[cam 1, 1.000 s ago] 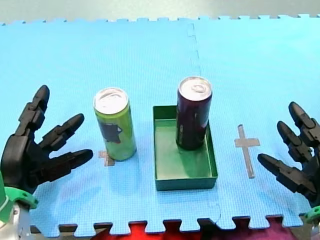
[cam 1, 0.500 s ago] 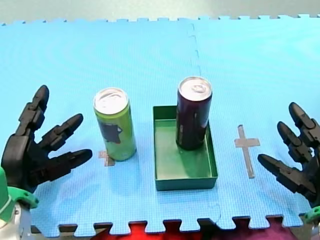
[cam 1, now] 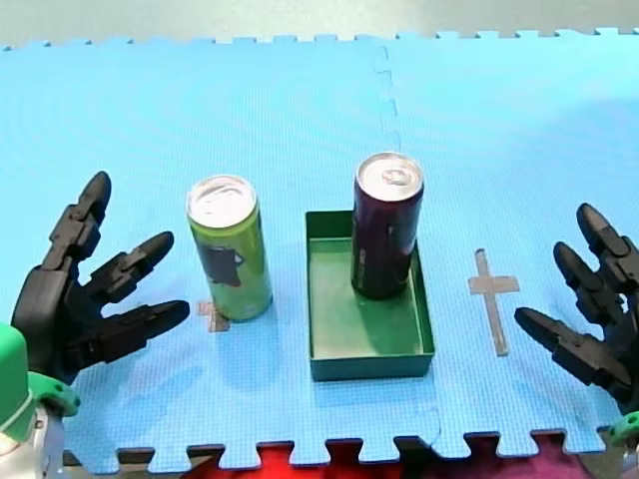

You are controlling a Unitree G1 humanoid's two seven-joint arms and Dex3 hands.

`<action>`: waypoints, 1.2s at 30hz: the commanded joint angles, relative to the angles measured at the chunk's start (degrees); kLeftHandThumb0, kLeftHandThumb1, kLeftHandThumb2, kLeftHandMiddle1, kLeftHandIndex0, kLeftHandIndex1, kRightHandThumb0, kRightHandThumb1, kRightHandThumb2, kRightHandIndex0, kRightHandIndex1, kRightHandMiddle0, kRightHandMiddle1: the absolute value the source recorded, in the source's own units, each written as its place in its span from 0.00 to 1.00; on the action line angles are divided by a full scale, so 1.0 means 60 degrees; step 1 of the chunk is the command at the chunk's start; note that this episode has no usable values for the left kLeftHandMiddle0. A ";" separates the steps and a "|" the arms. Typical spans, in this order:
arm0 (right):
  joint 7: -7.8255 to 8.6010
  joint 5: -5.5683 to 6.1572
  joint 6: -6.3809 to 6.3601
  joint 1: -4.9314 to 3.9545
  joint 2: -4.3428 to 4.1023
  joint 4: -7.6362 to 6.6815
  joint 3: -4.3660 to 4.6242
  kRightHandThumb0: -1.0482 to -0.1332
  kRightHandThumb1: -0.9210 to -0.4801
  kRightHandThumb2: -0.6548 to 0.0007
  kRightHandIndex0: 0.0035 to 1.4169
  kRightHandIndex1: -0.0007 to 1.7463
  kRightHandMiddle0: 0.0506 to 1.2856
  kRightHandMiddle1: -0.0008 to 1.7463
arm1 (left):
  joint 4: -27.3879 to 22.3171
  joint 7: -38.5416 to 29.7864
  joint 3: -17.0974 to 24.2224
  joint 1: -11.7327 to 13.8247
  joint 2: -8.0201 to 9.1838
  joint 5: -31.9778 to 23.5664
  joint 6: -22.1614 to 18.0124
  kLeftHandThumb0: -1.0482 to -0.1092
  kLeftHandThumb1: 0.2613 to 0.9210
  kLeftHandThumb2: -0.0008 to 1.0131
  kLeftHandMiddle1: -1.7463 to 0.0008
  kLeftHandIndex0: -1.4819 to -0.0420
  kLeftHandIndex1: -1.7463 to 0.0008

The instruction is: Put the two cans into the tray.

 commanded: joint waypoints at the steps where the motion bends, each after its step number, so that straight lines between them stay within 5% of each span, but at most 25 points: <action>1: -0.0010 -0.0011 -0.0003 -0.0034 -0.0054 -0.0023 -0.0007 0.26 0.45 1.00 0.28 0.00 0.23 0.00 | -0.0108 0.0043 -0.0054 0.0028 0.0091 0.0023 0.0105 0.76 0.62 0.00 1.00 0.95 1.00; 21: -0.0007 -0.0039 -0.0004 -0.0070 -0.0083 -0.0016 -0.0002 0.27 0.44 1.00 0.28 0.00 0.23 0.00 | -0.0112 0.0606 -0.0476 0.0092 0.0293 0.0655 -0.0295 0.68 0.61 0.00 1.00 0.95 1.00; 36: 0.0065 0.0007 -0.0095 -0.0182 -0.0099 0.0188 -0.0033 0.27 0.43 1.00 0.28 0.00 0.23 0.00 | -0.0008 -0.0033 -0.0816 0.0034 0.0555 0.0737 -0.0025 0.61 0.62 0.00 1.00 0.97 1.00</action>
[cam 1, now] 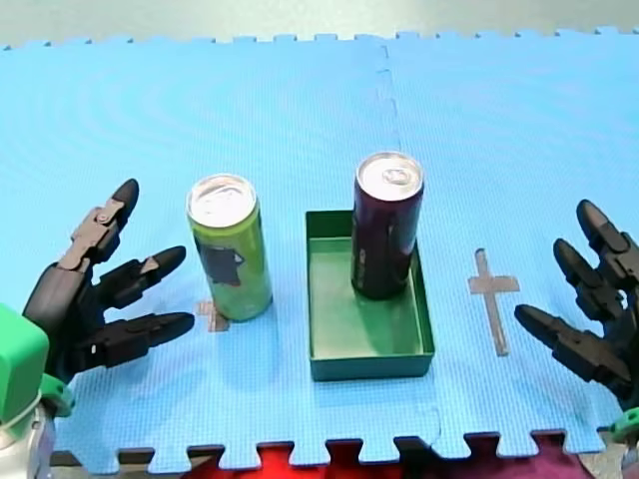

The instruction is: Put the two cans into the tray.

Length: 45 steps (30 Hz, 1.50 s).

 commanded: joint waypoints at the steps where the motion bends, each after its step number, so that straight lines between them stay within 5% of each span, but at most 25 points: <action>1: 0.0014 0.0025 -0.0054 -0.0025 -0.0057 0.0005 -0.0024 0.27 0.43 1.00 0.28 0.00 0.23 0.00 | 0.0041 -0.0160 -0.0042 -0.0053 0.0095 -0.0035 0.0134 0.60 0.62 0.00 1.00 0.97 1.00; 4: 0.0030 0.0034 -0.0034 -0.0034 -0.0061 0.0002 -0.0028 0.27 0.43 1.00 0.28 0.00 0.23 0.00 | 0.0041 -0.0301 -0.0099 -0.0088 0.0118 -0.0014 0.0287 0.56 0.63 0.00 1.00 0.97 1.00; 12: 0.0045 0.0049 -0.0010 -0.0034 -0.0063 -0.0021 -0.0032 0.27 0.43 1.00 0.27 0.00 0.23 0.00 | -0.0121 -0.0492 -0.0299 -0.0080 0.0217 0.0057 0.0685 0.25 0.72 0.01 1.00 0.98 1.00; 23: 0.0007 0.0017 0.0066 -0.0018 -0.0071 -0.0098 -0.0023 0.28 0.44 1.00 0.27 0.00 0.23 0.00 | -0.0388 -0.0699 -0.0377 -0.0123 0.0201 -0.0031 0.1217 0.17 0.73 0.00 1.00 0.98 1.00; 45: 0.0030 0.0034 -0.0040 -0.0104 -0.0113 0.0120 -0.0068 0.29 0.43 1.00 0.28 0.00 0.23 0.00 | -0.0291 -0.0358 -0.0313 -0.0366 -0.0056 -0.0064 0.1265 0.14 0.70 0.00 1.00 0.98 1.00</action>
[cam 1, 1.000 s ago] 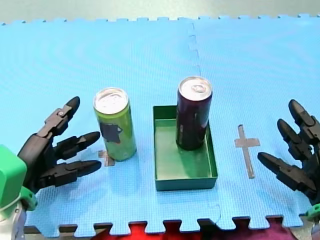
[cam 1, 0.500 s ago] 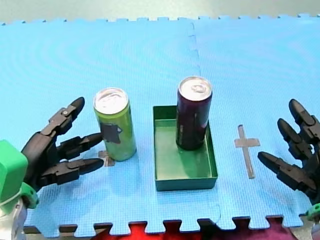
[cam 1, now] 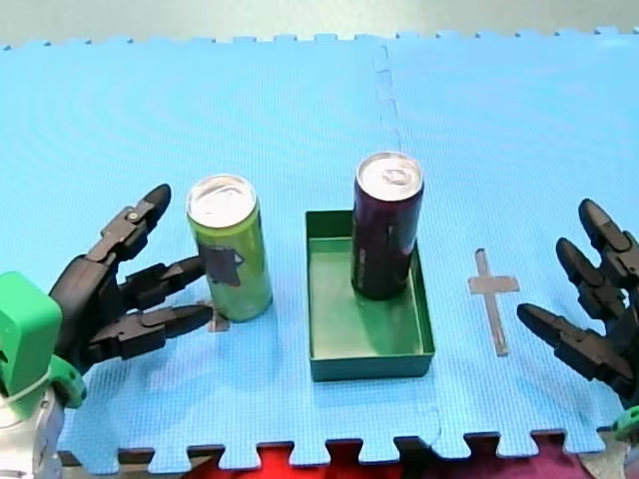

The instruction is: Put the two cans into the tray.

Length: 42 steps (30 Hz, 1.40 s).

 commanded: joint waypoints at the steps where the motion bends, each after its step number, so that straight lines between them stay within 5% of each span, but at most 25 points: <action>1: -0.0004 0.0005 -0.0043 -0.0010 -0.0057 -0.0039 -0.0017 0.29 0.43 1.00 0.28 0.00 0.23 0.00 | 0.0002 0.0097 -0.0003 -0.0076 -0.0017 0.0011 -0.0030 0.14 0.70 0.00 1.00 0.98 1.00; 15: 0.0070 0.0052 -0.0017 -0.0026 -0.0067 -0.0046 -0.0035 0.29 0.42 1.00 0.27 0.00 0.23 0.00 | -0.0236 0.0830 -0.0264 -0.0208 -0.0226 0.0350 -0.0204 0.07 0.72 0.00 1.00 0.98 1.00; 31: 0.0085 0.0078 0.0018 -0.0010 -0.0054 -0.0117 -0.0046 0.29 0.44 1.00 0.27 0.00 0.23 0.00 | -0.0885 0.0628 -0.0344 -0.0169 -0.0497 0.0142 0.0296 0.02 0.72 0.00 1.00 0.97 1.00; 42: 0.0069 0.0072 0.0078 0.0012 -0.0056 -0.0184 -0.0045 0.31 0.46 1.00 0.27 0.00 0.23 0.00 | -0.1393 0.0280 -0.0582 -0.0107 -0.0404 0.0168 0.0924 0.01 0.72 0.00 1.00 0.97 1.00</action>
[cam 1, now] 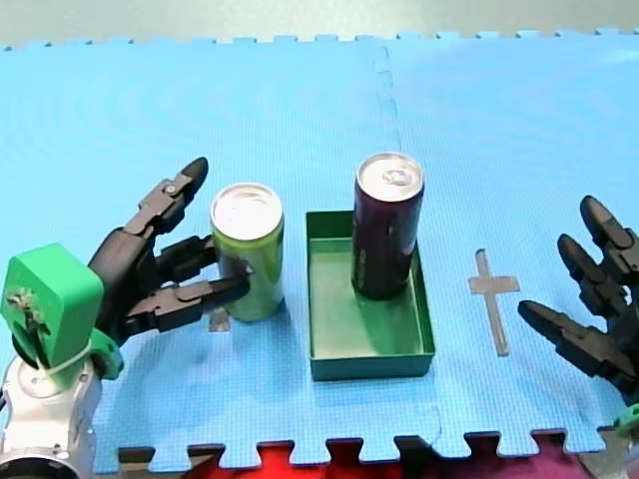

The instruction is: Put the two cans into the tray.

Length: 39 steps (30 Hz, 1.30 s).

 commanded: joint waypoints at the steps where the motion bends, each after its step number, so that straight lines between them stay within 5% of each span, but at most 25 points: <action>1: -0.0012 0.0021 0.0029 0.0009 -0.0045 -0.0032 -0.0020 0.31 0.46 1.00 0.27 0.00 0.23 0.00 | -0.0156 -0.0074 -0.0055 0.0048 0.0071 -0.0017 0.0156 0.02 0.72 0.00 1.00 0.97 1.00; 28: 0.0014 -0.0003 -0.0005 0.0077 -0.0063 -0.0116 -0.0002 0.31 0.45 1.00 0.27 0.00 0.23 0.00 | -0.0389 0.0357 -0.0047 0.0138 -0.0073 -0.0087 0.0316 0.00 0.74 0.00 1.00 0.97 1.00; 29: 0.0015 -0.0002 -0.0002 0.0082 -0.0064 -0.0120 -0.0001 0.31 0.45 1.00 0.27 0.00 0.23 0.00 | -0.0388 0.0413 0.0027 0.0136 -0.0145 -0.0176 0.0313 0.06 0.69 0.00 1.00 0.97 1.00; 30: 0.0019 0.0001 -0.0002 0.0083 -0.0068 -0.0117 -0.0003 0.31 0.45 1.00 0.27 0.00 0.23 0.00 | -0.0381 0.0459 0.0121 0.0128 -0.0242 -0.0302 0.0290 0.32 0.62 0.00 1.00 0.97 1.00; 32: 0.0026 0.0007 -0.0003 0.0078 -0.0077 -0.0101 -0.0008 0.32 0.45 1.00 0.27 0.00 0.23 0.00 | -0.0374 0.0540 0.0284 0.0122 -0.0448 -0.0539 0.0145 0.75 0.63 0.02 0.99 0.97 1.00; 33: 0.0028 0.0010 -0.0004 0.0072 -0.0078 -0.0094 -0.0010 0.32 0.45 1.00 0.27 0.00 0.23 0.00 | -0.0381 0.0624 0.0348 0.0132 -0.0568 -0.0617 -0.0001 0.86 0.66 0.03 0.98 0.96 1.00; 35: 0.0030 0.0014 -0.0003 0.0080 -0.0072 -0.0108 -0.0007 0.32 0.45 1.00 0.27 0.00 0.23 0.00 | -0.0392 0.0807 0.0412 0.0157 -0.0728 -0.0651 -0.0260 0.94 0.70 0.04 0.96 0.92 0.99; 39: 0.0027 0.0011 0.0009 0.0096 -0.0062 -0.0151 0.0003 0.32 0.46 1.00 0.27 0.00 0.23 0.00 | -0.0392 0.0835 0.0442 0.0167 -0.0793 -0.0691 -0.0310 0.95 0.72 0.04 0.96 0.86 0.98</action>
